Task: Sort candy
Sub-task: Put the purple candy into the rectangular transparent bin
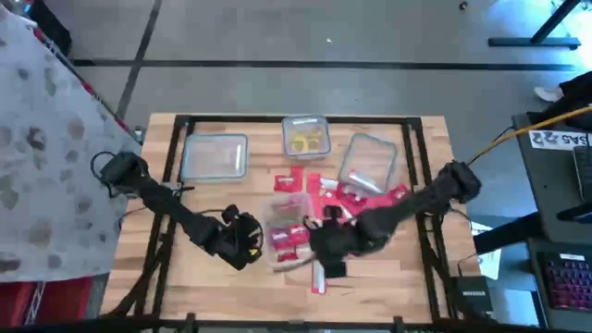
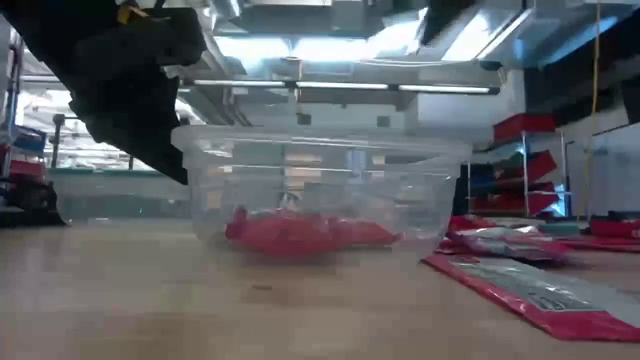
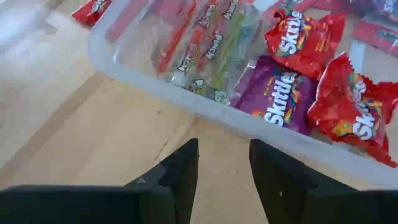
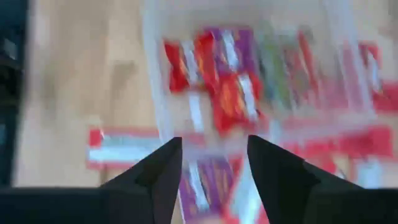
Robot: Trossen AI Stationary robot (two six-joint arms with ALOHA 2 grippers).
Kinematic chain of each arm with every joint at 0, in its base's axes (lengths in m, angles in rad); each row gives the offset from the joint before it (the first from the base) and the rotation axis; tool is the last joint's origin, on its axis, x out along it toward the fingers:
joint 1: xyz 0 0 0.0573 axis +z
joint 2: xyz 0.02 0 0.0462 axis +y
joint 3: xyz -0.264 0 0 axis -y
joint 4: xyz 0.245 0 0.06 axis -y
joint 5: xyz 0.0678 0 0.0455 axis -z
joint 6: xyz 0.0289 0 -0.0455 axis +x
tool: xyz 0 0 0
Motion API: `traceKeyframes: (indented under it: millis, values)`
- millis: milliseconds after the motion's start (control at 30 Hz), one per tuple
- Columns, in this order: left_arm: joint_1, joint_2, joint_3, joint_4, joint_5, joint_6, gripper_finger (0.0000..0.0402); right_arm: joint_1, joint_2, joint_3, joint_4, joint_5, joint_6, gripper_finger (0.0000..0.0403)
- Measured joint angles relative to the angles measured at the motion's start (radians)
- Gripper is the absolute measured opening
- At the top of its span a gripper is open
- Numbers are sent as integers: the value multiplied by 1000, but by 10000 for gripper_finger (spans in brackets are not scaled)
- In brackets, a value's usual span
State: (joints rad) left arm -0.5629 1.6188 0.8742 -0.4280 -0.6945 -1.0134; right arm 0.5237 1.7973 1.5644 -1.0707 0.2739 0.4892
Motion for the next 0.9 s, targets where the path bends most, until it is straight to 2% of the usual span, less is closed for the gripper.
traceKeyframes:
  millis: [167,267,333,400,500,667,833,900]
  values:
    - [0,0,0,2,0,0,129,46,2,-152,-22,-41,145,149]
    - [0,0,0,2,0,4,129,46,-7,-251,-73,-73,270,141]
    - [0,0,0,2,0,4,129,37,-25,-323,-59,-82,295,134]
    - [0,0,0,3,0,10,129,32,-50,-396,17,-86,276,129]
    - [1,0,0,6,-1,20,129,30,-72,-487,175,-118,161,123]
    - [2,0,0,6,-8,21,129,19,-64,-542,379,-190,33,122]
    - [7,0,0,7,-8,20,129,-11,-43,-548,422,-151,31,122]
    - [8,0,0,11,-8,24,129,-21,-44,-547,436,-140,-19,122]
